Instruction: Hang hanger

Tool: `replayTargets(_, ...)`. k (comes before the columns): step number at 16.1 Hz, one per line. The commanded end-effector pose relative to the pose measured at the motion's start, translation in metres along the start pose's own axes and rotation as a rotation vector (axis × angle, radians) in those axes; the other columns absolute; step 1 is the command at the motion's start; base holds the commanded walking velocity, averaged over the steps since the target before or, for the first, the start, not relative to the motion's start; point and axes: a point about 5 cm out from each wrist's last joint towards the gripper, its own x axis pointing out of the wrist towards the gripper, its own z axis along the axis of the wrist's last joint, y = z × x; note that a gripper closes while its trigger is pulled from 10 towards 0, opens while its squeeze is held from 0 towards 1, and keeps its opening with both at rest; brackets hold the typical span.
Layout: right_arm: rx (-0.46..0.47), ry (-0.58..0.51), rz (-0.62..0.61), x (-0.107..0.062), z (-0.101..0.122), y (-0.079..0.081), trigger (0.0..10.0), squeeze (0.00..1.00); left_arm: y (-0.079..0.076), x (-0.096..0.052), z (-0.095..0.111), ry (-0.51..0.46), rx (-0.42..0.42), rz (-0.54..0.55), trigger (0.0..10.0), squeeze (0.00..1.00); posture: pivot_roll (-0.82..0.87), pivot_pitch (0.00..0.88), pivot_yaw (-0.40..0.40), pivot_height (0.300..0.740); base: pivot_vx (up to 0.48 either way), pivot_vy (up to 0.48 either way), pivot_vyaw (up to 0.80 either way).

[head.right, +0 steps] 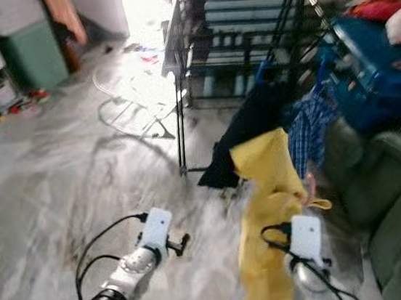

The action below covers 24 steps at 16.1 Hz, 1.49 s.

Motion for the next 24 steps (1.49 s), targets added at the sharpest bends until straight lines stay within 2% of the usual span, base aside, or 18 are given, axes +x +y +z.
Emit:
replayTargets(1,-0.002,-0.048,0.035,0.001,0.01,0.013,10.0,0.0,0.01,-0.002,-0.007,0.028,0.013,0.026,10.0,0.0,-0.03,0.0,-0.064,0.74,0.0,0.454,0.0)
replayTargets(7,0.007,-0.04,0.042,0.001,0.01,0.016,10.0,0.0,0.01,-0.003,-0.008,0.04,0.04,0.024,10.0,0.0,-0.04,0.0,-0.06,0.74,0.0,0.477,0.0)
replayTargets(9,0.028,-0.038,0.029,0.001,0.01,0.016,10.0,0.0,0.009,-0.003,-0.008,0.028,0.042,0.021,10.0,0.0,-0.04,0.0,-0.059,0.74,0.0,0.0,0.0)
replayTargets(10,0.048,-0.02,0.048,0.0,0.007,0.019,10.0,0.0,0.008,-0.003,-0.009,0.035,0.022,0.006,10.0,0.0,-0.03,0.0,-0.061,0.74,0.0,0.0,0.0)
replayTargets(12,0.03,-0.003,0.103,-0.003,0.003,0.03,10.0,0.0,0.006,-0.003,-0.008,0.018,0.032,-0.024,10.0,0.0,-0.03,0.0,-0.063,0.74,0.0,0.0,0.0)
replayTargets(15,0.037,0.015,0.096,-0.003,-0.001,0.033,10.0,0.0,0.004,-0.003,-0.009,0.013,0.033,-0.041,10.0,0.0,-0.03,0.0,-0.067,0.74,0.446,0.0,0.0)
replayTargets(20,0.039,0.007,0.063,0.002,0.006,0.02,10.0,0.0,0.0,-0.003,-0.011,0.013,0.035,-0.058,10.0,0.0,-0.03,0.0,-0.066,0.74,0.48,0.0,0.0)
replayTargets(24,0.03,0.002,0.082,0.006,0.012,0.017,10.0,0.0,-0.001,-0.003,-0.01,0.01,0.036,-0.061,10.0,0.0,-0.03,0.0,-0.061,0.74,0.478,0.0,0.0)
